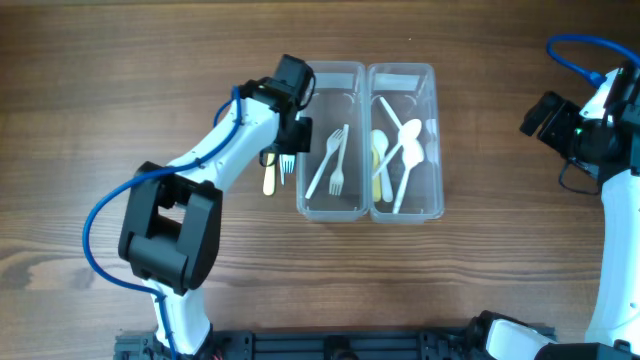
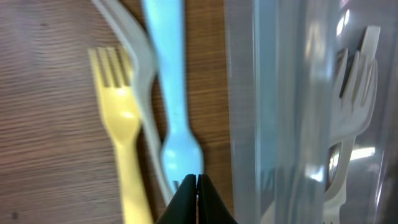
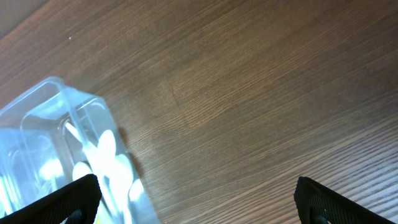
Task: Pack container
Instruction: 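Grasp the yellow fork with the left gripper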
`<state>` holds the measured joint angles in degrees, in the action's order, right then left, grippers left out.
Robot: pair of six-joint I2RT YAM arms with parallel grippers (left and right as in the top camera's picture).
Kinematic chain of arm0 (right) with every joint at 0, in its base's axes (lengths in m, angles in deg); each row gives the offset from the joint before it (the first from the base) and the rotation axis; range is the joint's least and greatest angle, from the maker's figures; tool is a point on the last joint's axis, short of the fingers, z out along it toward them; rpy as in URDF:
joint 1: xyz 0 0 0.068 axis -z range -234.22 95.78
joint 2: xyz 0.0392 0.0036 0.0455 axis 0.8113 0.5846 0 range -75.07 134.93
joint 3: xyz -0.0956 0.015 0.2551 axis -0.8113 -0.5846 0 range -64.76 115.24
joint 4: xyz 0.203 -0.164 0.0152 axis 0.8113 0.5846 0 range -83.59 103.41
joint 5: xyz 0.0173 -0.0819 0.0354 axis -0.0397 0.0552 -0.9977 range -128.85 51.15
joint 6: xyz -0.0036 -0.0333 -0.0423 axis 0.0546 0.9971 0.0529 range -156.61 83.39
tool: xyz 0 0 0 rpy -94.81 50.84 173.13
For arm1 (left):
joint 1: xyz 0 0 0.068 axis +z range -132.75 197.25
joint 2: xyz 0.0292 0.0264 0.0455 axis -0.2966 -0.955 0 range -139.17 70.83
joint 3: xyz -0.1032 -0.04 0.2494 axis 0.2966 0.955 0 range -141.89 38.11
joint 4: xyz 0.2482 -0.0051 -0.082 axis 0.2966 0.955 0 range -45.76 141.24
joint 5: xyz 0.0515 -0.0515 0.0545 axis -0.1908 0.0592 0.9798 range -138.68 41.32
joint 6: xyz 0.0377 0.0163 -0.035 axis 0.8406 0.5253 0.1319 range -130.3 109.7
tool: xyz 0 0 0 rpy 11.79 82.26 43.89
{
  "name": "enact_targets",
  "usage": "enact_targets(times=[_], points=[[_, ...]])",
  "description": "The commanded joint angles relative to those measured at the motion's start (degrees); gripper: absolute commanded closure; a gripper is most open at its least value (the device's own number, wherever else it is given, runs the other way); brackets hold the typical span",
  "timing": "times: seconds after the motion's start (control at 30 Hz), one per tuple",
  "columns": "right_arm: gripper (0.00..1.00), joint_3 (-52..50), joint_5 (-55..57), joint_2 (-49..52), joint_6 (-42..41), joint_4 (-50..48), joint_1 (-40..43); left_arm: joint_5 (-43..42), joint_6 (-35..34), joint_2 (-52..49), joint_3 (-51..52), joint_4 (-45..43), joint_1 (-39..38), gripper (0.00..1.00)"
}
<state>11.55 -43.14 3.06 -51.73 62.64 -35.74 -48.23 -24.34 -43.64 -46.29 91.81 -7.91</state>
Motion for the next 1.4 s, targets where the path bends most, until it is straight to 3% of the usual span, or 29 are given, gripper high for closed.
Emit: enact_targets(times=[0.0, 0.1, 0.2, 0.33, 0.77, 1.23, 1.37], points=[[0.0, -0.3, -0.4, 0.1, -0.1, 0.0, 0.1, -1.5, 0.7, 0.3, 0.0, -0.5, -2.8, 0.96], [0.0, -0.3, -0.4, 0.1, -0.1, 0.0, 0.1, 0.2, 0.4, 0.5, 0.0, 0.7, -2.8, 0.95], [0.0, -0.3, -0.4, 0.1, -0.1, -0.1, 0.1, 3.1, -0.3, 1.8, 0.0, 3.4, -0.4, 0.83], [0.0, -0.3, -0.4, 0.1, 0.0, 0.0, 0.1, 0.4, 0.4, 2.6, 0.0, 4.5, 3.9, 0.71], [0.0, -0.3, -0.4, 0.1, 0.0, -0.1, 0.1, 0.5, 0.7, -1.7, 0.2, 2.4, 7.1, 0.61], [0.0, -0.3, -0.4, 0.1, -0.1, 0.0, 0.1, 0.5, 2.2, -8.7, 0.3, 0.6, 7.0, 0.7], [0.0, -0.3, -0.4, 0.1, -0.1, 0.0, 0.1, 0.7, 3.4, -8.9, 0.3, 0.7, 7.0, 0.87]])
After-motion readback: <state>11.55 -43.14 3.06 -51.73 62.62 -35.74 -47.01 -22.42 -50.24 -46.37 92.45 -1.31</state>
